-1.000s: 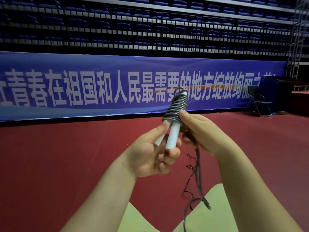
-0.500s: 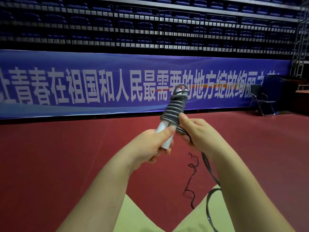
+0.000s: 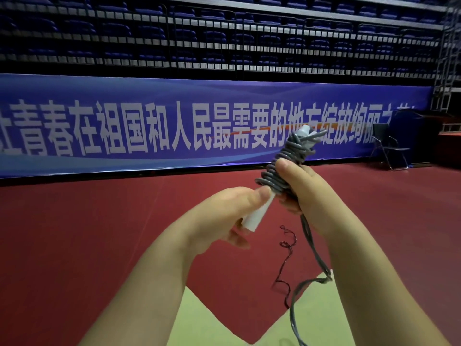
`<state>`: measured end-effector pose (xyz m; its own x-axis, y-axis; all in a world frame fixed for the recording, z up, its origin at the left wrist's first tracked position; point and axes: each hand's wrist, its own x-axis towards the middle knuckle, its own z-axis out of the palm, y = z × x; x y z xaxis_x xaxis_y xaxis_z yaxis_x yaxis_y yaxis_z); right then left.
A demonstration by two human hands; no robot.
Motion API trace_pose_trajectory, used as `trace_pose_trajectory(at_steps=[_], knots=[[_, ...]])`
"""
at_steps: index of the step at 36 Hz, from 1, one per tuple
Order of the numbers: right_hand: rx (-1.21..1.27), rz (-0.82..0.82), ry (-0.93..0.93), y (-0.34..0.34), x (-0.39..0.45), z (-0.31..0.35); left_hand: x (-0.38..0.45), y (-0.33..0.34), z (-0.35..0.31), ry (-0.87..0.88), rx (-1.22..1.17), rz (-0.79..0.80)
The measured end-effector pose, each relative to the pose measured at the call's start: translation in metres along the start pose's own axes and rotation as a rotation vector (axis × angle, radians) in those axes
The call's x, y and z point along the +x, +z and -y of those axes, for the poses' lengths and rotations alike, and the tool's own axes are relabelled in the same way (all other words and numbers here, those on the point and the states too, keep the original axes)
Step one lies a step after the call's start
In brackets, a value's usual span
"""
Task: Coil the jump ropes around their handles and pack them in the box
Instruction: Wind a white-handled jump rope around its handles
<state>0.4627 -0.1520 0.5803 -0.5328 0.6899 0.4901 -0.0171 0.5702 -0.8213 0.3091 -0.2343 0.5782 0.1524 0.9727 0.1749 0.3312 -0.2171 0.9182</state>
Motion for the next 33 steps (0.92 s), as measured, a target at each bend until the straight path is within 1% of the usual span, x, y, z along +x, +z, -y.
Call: trace_pose_trajectory(at_steps=[3, 5, 7, 9, 14, 19, 21, 27, 30, 32, 33], knots=[[0.071, 0.045, -0.009, -0.001, 0.0, -0.003, -0.001, -0.002, 0.0, 0.04, -0.195, 0.024], [0.085, 0.091, 0.001, -0.001, 0.0, -0.004, 0.0, -0.003, 0.002, 0.036, -0.265, 0.009], [0.083, 0.169, 0.004, -0.002, 0.001, -0.008, 0.001, -0.005, 0.006, 0.031, -0.274, -0.018], [0.05, 0.214, 0.016, -0.003, 0.002, -0.011, 0.003, -0.005, 0.012, 0.024, -0.232, -0.071], [0.002, 0.231, 0.11, -0.002, 0.0, -0.018, 0.01, 0.002, 0.024, 0.009, -0.054, -0.224], [-0.049, 0.121, 0.183, 0.005, -0.001, -0.02, 0.018, 0.001, 0.033, 0.06, 0.242, -0.442], [-0.052, 0.089, 0.201, 0.008, -0.001, -0.019, 0.019, 0.001, 0.031, 0.057, 0.315, -0.475], [-0.161, 0.023, 0.258, 0.011, 0.002, -0.02, 0.018, 0.001, 0.029, 0.01, 0.503, -0.556], [-0.199, 0.006, 0.294, 0.016, 0.003, -0.02, 0.015, 0.005, 0.026, -0.019, 0.726, -0.586], [-0.176, -0.006, 0.297, 0.019, 0.003, -0.019, 0.013, 0.008, 0.021, -0.041, 0.886, -0.59], [-0.163, -0.014, 0.285, 0.02, 0.002, -0.017, 0.012, 0.009, 0.018, -0.052, 0.929, -0.584]])
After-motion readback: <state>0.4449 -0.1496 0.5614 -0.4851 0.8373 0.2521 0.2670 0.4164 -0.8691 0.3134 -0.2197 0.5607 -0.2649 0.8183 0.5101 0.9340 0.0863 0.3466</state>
